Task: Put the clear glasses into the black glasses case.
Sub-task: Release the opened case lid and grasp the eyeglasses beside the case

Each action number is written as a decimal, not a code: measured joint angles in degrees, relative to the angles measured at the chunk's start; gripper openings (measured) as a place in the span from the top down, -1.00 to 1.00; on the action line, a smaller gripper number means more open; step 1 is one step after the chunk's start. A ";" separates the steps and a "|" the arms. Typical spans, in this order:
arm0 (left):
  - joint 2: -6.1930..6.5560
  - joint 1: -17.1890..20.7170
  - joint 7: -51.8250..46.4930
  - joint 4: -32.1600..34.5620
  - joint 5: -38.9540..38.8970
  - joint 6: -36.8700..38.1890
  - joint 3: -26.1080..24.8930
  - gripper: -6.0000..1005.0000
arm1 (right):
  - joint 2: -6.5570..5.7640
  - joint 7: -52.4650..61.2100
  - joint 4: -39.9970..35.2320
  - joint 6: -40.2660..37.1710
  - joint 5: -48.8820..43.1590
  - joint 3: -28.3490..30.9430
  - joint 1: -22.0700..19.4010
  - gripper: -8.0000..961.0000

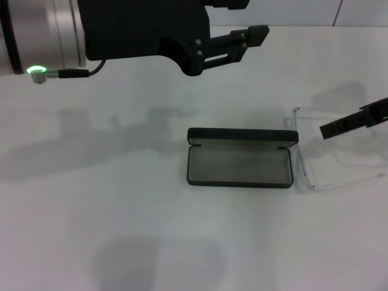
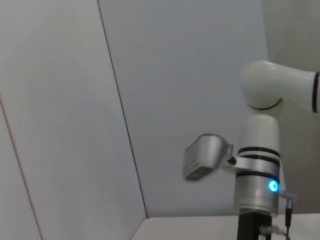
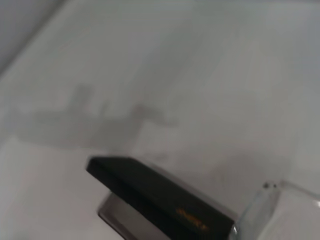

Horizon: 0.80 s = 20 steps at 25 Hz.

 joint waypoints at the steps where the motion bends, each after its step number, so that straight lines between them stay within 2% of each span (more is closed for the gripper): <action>1: 0.01 -0.04 0.39 -0.22 -0.15 0.00 -0.04 0.05 | 0.01 1.36 0.08 -0.26 -1.90 -0.79 1.00 -0.38; 7: 0.02 -0.16 2.10 -0.54 -0.39 0.05 -0.48 0.05 | 0.93 6.02 0.66 -0.39 -10.50 -5.31 5.10 -0.38; 12: 0.02 -0.31 2.79 -0.88 -0.43 0.06 -0.76 0.05 | 2.02 6.76 1.29 -0.12 -11.11 -6.89 6.85 -0.38; 20: 0.00 -1.00 3.74 -2.28 -0.64 0.06 -0.67 0.05 | 2.38 6.84 6.89 2.89 -11.56 -6.99 9.60 -0.37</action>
